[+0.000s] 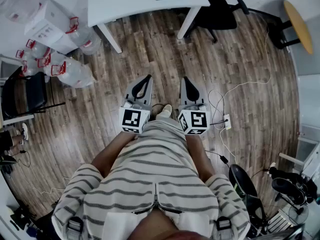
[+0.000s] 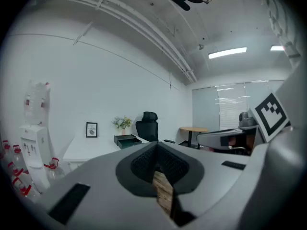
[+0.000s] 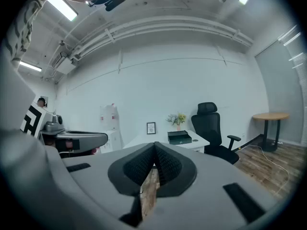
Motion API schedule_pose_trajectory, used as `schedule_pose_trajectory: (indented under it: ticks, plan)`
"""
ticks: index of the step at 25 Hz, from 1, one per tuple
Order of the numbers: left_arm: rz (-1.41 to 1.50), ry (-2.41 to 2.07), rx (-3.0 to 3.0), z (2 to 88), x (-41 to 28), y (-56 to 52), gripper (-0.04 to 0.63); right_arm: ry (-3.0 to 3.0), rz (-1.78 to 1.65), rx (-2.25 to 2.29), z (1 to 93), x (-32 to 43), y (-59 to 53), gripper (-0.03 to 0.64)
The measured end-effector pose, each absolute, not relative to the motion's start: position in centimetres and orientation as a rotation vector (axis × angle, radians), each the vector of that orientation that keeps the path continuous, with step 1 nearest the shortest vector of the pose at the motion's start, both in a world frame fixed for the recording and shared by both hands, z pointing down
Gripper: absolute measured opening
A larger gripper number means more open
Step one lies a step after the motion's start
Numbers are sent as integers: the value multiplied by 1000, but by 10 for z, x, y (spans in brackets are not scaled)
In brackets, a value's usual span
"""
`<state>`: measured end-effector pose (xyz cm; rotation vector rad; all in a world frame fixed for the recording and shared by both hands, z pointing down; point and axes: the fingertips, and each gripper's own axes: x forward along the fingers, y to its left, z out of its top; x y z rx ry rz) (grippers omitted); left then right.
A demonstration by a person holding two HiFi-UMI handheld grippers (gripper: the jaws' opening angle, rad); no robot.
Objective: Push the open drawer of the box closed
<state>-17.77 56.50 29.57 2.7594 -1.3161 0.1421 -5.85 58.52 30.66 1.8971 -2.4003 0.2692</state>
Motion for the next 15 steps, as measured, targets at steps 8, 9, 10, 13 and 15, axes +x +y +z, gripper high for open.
schedule_pose_trajectory:
  ticks: [8,9,10,13,15]
  plan:
    - [179,-1342,2747,302,-152,559,0,-2443,288,1866,310,-34,578,8]
    - [187,-1345,2745,303,-148,557,0,-2451,294,1856,311,-31,576,8]
    - [194,-1349,2744,304,-144,555,0,-2456,297,1847,312,-28,574,8]
    - [209,-1366,2739,305,-132,550,0,-2475,298,1828,314,-18,568,9]
    - [212,-1377,2733,306,-123,547,0,-2492,292,1819,313,-9,565,9]
